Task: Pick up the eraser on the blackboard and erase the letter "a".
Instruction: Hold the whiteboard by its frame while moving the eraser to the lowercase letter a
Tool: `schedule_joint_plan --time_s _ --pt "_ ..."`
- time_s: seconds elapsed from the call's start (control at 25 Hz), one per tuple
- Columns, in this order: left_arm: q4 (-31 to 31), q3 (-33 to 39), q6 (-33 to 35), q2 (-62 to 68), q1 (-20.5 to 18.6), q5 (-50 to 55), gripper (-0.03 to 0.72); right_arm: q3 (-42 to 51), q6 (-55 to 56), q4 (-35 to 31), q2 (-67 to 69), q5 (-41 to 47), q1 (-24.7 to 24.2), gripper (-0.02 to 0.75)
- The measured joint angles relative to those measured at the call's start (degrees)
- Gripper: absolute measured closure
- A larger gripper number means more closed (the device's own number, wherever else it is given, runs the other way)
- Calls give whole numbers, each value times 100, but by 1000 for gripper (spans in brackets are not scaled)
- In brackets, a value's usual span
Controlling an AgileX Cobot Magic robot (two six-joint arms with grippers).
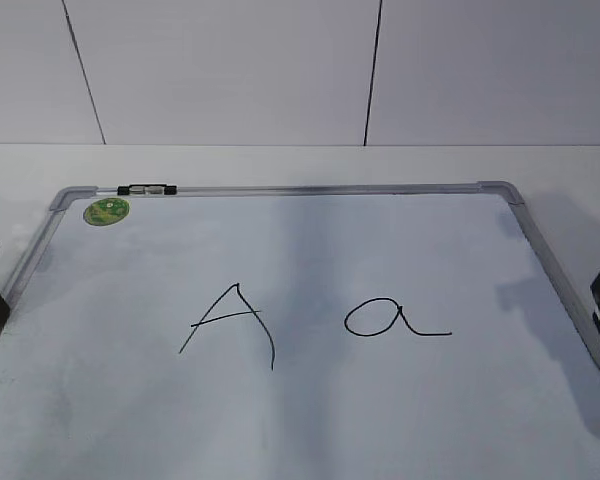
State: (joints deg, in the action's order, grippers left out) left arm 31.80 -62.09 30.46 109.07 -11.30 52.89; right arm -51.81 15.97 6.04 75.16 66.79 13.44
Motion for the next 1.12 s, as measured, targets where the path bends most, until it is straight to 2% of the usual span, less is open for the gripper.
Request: schedule_joint_plan --time_s 0.24,0.72,1.12 --pt "13 0 2 0 0 -9 632 0 0 0 0 0 0 191" --pt "13 0 2 0 0 -22 636 0 -159 -154 0 -98 0 191" --pt "16 0 -9 0 0 -35 653 -410 -257 -322 427 -342 799 191"
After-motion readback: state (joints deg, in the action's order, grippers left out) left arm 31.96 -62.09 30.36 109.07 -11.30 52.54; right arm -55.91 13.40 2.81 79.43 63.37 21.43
